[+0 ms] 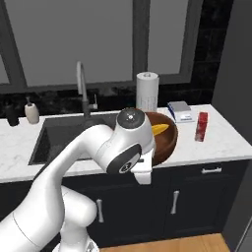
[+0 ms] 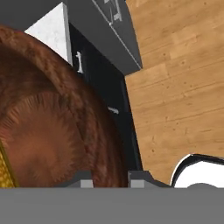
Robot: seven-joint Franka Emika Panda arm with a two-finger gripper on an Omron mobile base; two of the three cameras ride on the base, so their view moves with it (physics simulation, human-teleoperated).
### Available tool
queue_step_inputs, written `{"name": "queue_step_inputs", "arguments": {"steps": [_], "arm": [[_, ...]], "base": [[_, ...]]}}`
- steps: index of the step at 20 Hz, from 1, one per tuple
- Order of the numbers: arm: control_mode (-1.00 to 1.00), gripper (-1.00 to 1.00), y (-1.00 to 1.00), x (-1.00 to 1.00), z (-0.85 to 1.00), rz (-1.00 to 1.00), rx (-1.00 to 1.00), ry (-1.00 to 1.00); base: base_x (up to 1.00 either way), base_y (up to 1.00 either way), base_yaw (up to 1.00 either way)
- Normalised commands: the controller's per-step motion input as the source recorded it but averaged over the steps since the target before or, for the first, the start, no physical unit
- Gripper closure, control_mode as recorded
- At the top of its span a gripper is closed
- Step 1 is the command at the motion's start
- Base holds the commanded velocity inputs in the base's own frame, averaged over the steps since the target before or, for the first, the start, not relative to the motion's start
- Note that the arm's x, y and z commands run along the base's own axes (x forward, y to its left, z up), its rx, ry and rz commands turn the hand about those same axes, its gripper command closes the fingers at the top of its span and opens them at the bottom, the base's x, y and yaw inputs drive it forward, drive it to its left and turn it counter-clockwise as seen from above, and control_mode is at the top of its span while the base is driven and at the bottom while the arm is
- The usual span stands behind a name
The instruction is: Pick the corn from the sink and place it in the bowl. Then pick the bowl and place it in the microwave. Then close the microwave door and press the start button.
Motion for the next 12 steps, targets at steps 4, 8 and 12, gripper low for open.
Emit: {"name": "queue_step_inputs", "arguments": {"steps": [4,8,12], "arm": [[1.0,1.0,0.0,0.0,0.0,0.0,0.0,0.0],[1.0,1.0,0.0,0.0,0.0,0.0,0.0,0.0],[1.0,1.0,0.0,0.0,0.0,0.0,0.0,0.0]], "base": [[-0.2,0.01,-0.68],[-0.16,0.0,-0.73],[-0.17,0.0,-0.76]]}}
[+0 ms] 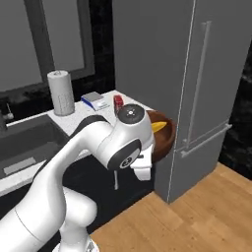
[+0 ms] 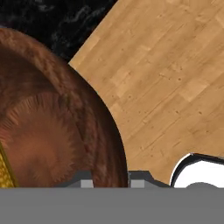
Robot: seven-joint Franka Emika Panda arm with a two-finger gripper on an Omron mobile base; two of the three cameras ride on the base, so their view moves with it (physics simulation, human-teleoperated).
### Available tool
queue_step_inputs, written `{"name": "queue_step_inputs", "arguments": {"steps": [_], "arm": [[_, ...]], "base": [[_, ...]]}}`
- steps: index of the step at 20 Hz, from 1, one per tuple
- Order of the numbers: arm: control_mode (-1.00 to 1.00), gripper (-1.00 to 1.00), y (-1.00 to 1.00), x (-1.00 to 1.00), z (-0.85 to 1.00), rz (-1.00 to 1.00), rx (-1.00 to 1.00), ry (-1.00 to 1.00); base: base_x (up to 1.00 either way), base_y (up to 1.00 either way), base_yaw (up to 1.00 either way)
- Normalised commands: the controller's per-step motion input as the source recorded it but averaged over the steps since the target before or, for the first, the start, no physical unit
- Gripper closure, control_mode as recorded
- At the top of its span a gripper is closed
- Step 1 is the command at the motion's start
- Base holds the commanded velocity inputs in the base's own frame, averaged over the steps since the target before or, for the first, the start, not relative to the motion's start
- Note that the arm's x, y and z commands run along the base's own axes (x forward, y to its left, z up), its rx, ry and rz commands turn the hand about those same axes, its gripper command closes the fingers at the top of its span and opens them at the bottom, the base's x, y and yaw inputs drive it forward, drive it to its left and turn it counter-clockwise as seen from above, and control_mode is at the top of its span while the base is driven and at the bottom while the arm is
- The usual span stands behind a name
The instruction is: Pick the corn from the sink and place it in the bowl. Then pick the bowl and place it in the microwave. Then close the microwave door and press the start button.
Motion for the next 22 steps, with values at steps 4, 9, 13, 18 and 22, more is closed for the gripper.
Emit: {"name": "queue_step_inputs", "arguments": {"steps": [4,9,13,18,22], "arm": [[1.0,1.0,0.0,0.0,0.0,0.0,0.0,0.0],[1.0,1.0,0.0,0.0,0.0,0.0,0.0,0.0],[1.0,1.0,0.0,0.0,0.0,0.0,0.0,0.0],[1.0,1.0,0.0,0.0,0.0,0.0,0.0,0.0],[1.0,1.0,0.0,0.0,0.0,0.0,0.0,0.0]], "base": [[-0.11,0.0,-0.76],[-0.15,-0.02,-0.78],[-0.05,0.0,-0.81],[-0.01,-0.02,-0.81],[-0.02,-0.1,-0.8]]}}
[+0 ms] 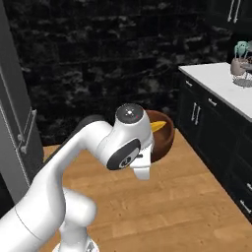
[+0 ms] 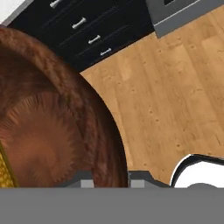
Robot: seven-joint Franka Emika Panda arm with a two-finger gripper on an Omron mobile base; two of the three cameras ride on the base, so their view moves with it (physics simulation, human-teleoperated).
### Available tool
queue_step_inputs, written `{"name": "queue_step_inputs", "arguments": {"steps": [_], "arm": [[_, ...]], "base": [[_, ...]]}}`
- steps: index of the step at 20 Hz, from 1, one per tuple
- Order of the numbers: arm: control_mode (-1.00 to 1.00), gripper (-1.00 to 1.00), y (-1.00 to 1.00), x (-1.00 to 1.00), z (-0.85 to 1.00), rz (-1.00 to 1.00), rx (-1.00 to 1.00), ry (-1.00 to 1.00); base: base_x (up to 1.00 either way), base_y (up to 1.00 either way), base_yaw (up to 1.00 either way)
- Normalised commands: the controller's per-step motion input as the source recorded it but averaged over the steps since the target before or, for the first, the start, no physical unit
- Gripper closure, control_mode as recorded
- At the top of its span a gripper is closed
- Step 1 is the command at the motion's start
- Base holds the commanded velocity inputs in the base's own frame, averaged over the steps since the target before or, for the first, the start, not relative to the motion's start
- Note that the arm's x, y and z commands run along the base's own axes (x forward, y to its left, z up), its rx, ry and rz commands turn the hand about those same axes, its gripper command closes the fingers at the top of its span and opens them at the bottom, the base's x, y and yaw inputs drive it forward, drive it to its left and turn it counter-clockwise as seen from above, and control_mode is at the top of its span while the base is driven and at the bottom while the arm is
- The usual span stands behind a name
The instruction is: Pick the corn from the sink and place it in the bowl. Then pick the bowl and place it in the microwave. Then close the microwave door and press the start button.
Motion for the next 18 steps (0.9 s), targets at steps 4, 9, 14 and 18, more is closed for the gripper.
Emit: {"name": "queue_step_inputs", "arguments": {"steps": [4,9,14,18], "arm": [[1.0,1.0,0.0,0.0,0.0,0.0,0.0,0.0],[1.0,1.0,0.0,0.0,0.0,0.0,0.0,0.0],[1.0,1.0,0.0,0.0,0.0,0.0,0.0,0.0],[1.0,1.0,0.0,0.0,0.0,0.0,0.0,0.0]], "base": [[0.0,-0.37,-0.72],[0.0,-0.54,-0.66],[0.0,-0.58,-0.64],[0.0,-0.63,-0.63]]}}
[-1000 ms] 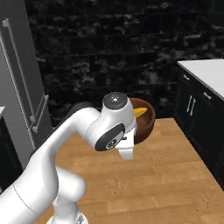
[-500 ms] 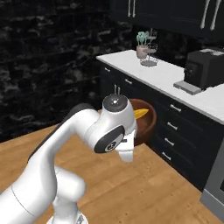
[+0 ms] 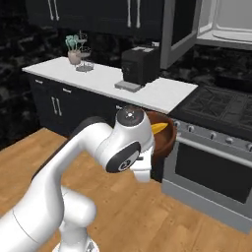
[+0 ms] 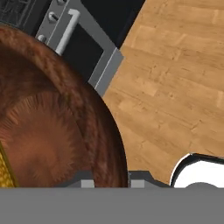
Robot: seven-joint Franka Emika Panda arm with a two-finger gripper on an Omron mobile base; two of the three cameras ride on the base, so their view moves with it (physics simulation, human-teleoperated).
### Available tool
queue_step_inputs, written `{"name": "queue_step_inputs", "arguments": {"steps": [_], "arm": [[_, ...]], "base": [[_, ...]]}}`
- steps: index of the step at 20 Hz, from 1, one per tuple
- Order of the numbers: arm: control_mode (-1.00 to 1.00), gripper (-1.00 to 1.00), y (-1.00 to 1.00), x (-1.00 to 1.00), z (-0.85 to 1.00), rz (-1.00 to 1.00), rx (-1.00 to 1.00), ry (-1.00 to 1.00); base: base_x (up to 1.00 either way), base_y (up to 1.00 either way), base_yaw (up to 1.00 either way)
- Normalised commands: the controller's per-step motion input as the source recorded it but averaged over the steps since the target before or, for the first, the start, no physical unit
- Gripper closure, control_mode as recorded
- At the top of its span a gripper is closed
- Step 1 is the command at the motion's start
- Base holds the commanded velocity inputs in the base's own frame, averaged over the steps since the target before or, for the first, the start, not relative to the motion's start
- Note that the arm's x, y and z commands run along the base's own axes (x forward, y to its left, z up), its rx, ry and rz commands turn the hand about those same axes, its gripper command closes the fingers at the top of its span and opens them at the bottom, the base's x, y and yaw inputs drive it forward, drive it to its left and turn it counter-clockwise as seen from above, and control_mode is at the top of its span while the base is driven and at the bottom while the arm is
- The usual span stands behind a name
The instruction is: Pick the corn from the sink and place it in the bowl. Then pick the bowl and place it in the microwave. Then close the microwave door and press the start button.
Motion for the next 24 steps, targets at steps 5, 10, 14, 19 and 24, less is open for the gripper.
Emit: {"name": "queue_step_inputs", "arguments": {"steps": [5,10,14,19,24], "arm": [[1.0,1.0,0.0,0.0,0.0,0.0,0.0,0.0],[1.0,1.0,0.0,0.0,0.0,0.0,0.0,0.0],[1.0,1.0,0.0,0.0,0.0,0.0,0.0,0.0],[1.0,1.0,0.0,0.0,0.0,0.0,0.0,0.0],[1.0,1.0,0.0,0.0,0.0,0.0,0.0,0.0]], "base": [[0.2,-0.64,-0.57],[0.74,-0.29,-0.46],[1.0,0.17,-0.26],[0.87,0.09,-0.04],[0.75,0.0,0.0]]}}
